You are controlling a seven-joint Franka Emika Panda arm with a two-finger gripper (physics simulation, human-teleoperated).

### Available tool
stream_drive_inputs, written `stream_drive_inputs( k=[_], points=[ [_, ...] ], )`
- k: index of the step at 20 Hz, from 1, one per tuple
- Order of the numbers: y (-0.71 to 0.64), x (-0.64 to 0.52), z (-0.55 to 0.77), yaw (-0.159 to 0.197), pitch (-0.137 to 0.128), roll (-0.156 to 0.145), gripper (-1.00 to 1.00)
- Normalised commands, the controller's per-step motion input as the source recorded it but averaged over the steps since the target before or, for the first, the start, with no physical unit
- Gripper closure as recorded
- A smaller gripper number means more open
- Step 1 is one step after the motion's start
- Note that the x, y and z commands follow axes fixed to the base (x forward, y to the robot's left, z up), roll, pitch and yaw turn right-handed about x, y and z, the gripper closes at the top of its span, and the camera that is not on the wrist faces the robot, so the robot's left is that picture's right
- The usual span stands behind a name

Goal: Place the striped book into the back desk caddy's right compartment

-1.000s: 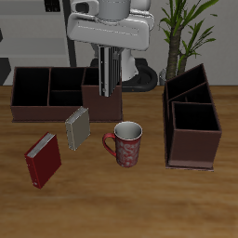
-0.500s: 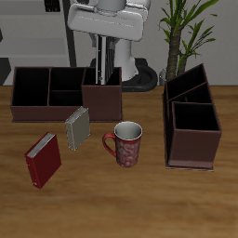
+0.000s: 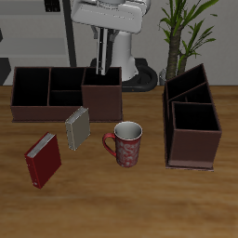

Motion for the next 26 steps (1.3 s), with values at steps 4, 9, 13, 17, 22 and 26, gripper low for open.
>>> stream_drive_inputs(
  k=[4, 9, 13, 17, 22, 26],
  points=[
    [-0.07, -0.47, 0.05, 0.048, -0.013, 0.031, 1.00],
    [-0.19, -0.33, -0.10, 0.016, 0.016, -0.032, 1.00],
    [-0.01, -0.27, -0.16, 0.018, 0.029, 0.002, 1.00],
    [0.02, -0.34, -0.12, -0.010, 0.031, 0.000, 1.00],
    [0.07, -0.29, -0.11, 0.014, 0.017, 0.006, 1.00],
    [0.06, -0.26, -0.11, -0.004, 0.020, 0.012, 1.00]
  ],
)
